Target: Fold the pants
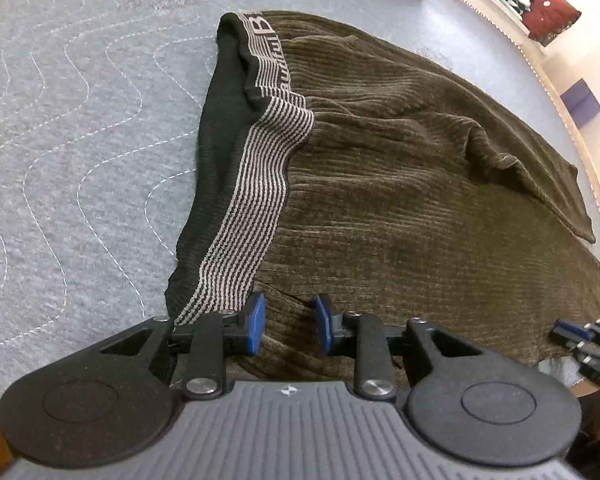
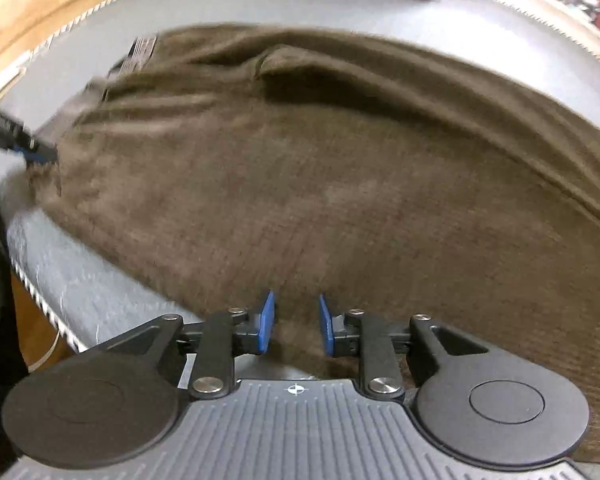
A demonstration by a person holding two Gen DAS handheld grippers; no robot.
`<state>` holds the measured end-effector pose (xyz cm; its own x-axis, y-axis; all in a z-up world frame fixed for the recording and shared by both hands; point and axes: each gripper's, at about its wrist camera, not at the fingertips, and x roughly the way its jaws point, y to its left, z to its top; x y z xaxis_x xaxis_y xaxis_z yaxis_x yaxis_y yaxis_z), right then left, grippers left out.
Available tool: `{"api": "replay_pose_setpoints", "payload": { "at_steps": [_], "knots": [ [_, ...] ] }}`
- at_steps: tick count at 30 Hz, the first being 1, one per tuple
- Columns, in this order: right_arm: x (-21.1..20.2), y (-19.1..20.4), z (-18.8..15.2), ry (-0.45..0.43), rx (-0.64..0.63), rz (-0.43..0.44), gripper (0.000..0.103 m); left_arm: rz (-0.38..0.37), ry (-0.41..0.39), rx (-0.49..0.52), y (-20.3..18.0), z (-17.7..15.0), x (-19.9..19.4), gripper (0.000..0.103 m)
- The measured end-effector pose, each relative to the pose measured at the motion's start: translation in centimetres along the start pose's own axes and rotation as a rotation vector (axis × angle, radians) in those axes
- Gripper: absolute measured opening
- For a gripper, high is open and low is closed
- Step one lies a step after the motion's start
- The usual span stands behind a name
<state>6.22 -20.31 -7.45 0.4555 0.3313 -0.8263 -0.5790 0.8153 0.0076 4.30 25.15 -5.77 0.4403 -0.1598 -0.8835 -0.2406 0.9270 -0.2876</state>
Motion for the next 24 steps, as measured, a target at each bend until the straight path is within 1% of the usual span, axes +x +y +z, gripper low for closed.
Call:
{"api": "replay_pose_setpoints", "payload": {
  "at_steps": [2, 4, 6, 8, 10, 13, 14, 16, 18, 19, 21, 22, 24],
  "knots": [
    [-1.4, -1.0, 0.6, -0.074, 0.046, -0.004, 0.026, -0.003, -0.001, -0.009, 0.1, 0.0, 0.0, 0.031],
    [-3.2, -2.7, 1.7, -0.157, 0.119, -0.002, 0.026, -0.002, -0.001, -0.012, 0.3, 0.0, -0.3, 0.031],
    [-5.0, -4.3, 2.8, -0.221, 0.169, -0.019, 0.026, 0.007, 0.0, -0.001, 0.0, 0.0, 0.0, 0.031],
    [-7.5, -6.1, 4.5, -0.285, 0.223, -0.032, 0.026, 0.01, -0.001, 0.006, -0.3, 0.0, 0.1, 0.032],
    [-10.4, -8.0, 6.3, -0.359, 0.284, -0.024, 0.026, 0.009, -0.002, 0.007, -0.3, 0.0, 0.1, 0.033],
    [-14.7, -10.4, 9.2, -0.477, 0.323, -0.046, 0.027, 0.01, -0.003, 0.01, -0.2, 0.0, 0.2, 0.033],
    [-15.7, -11.1, 10.1, -0.514, 0.321, -0.062, 0.03, 0.012, -0.002, 0.014, -0.3, 0.0, 0.2, 0.033],
    [-17.1, -12.6, 11.8, -0.58, 0.308, -0.082, 0.038, 0.018, -0.001, 0.026, -0.4, 0.0, 0.2, 0.033],
    [-17.0, -13.9, 12.6, -0.622, 0.291, -0.104, 0.046, 0.027, -0.004, 0.04, -0.5, 0.0, 0.2, 0.033],
    [-16.3, -14.5, 12.7, -0.625, 0.288, -0.122, 0.046, 0.034, -0.007, 0.048, -0.7, -0.1, 0.1, 0.033],
    [-13.7, -15.8, 12.4, -0.6, 0.309, -0.147, 0.046, 0.05, -0.018, 0.061, -1.0, -0.2, 0.0, 0.032],
    [-11.9, -16.6, 11.8, -0.564, 0.336, -0.146, 0.045, 0.058, -0.024, 0.071, -1.2, -0.2, -0.1, 0.032],
    [-8.9, -17.7, 11.8, -0.412, 0.424, -0.164, 0.042, 0.08, -0.037, 0.091, -1.6, -0.2, -0.1, 0.032]
  ]
}}
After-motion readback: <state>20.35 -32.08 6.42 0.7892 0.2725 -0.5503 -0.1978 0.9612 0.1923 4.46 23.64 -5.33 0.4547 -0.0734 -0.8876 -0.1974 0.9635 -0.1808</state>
